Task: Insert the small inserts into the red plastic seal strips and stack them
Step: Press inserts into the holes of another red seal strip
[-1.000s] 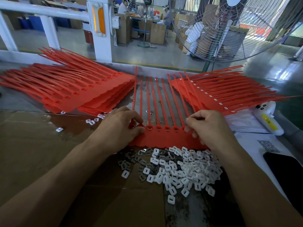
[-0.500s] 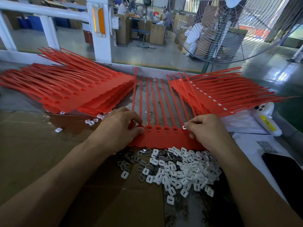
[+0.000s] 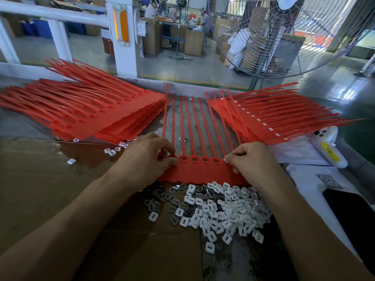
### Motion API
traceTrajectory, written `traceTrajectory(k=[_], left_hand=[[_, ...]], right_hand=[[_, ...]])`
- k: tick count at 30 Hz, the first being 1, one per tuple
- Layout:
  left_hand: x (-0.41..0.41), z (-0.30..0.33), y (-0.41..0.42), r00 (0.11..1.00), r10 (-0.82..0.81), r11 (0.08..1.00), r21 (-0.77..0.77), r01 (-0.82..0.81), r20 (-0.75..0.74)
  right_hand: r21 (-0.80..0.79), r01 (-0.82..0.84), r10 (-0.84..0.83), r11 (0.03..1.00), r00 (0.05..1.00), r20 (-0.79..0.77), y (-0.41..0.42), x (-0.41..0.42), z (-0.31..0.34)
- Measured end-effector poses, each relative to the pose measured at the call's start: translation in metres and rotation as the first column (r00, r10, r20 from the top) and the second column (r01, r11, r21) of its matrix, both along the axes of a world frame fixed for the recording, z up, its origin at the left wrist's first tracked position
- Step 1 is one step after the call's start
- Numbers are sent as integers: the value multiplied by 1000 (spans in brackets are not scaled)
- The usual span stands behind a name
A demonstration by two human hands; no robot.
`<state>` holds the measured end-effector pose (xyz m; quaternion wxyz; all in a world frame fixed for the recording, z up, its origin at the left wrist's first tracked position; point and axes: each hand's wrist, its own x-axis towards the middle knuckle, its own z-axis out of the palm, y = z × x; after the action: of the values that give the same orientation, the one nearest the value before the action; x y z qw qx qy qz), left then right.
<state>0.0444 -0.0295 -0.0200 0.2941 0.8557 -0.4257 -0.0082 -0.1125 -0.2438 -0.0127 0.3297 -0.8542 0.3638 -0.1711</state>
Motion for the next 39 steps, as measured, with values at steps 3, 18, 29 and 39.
traceTrajectory(k=[3, 18, 29, 39], left_hand=[[0, 0, 0, 1000, 1, 1000, -4, -1, -4], [2, -3, -1, 1000, -4, 1000, -23, 4, 4], [1, -2, 0, 1000, -4, 1000, -31, 4, 9], [1, -4, -2, 1000, 7, 999, -40, -6, 27]], right_hand=[[-13, 3, -4, 1000, 1000, -13, -1, 0, -1], [-14, -10, 10, 1000, 1000, 12, -3, -1, -4], [-92, -367, 375, 926, 922, 98, 35, -2, 16], [-210, -641, 624, 738, 767, -148, 72, 3, 13]])
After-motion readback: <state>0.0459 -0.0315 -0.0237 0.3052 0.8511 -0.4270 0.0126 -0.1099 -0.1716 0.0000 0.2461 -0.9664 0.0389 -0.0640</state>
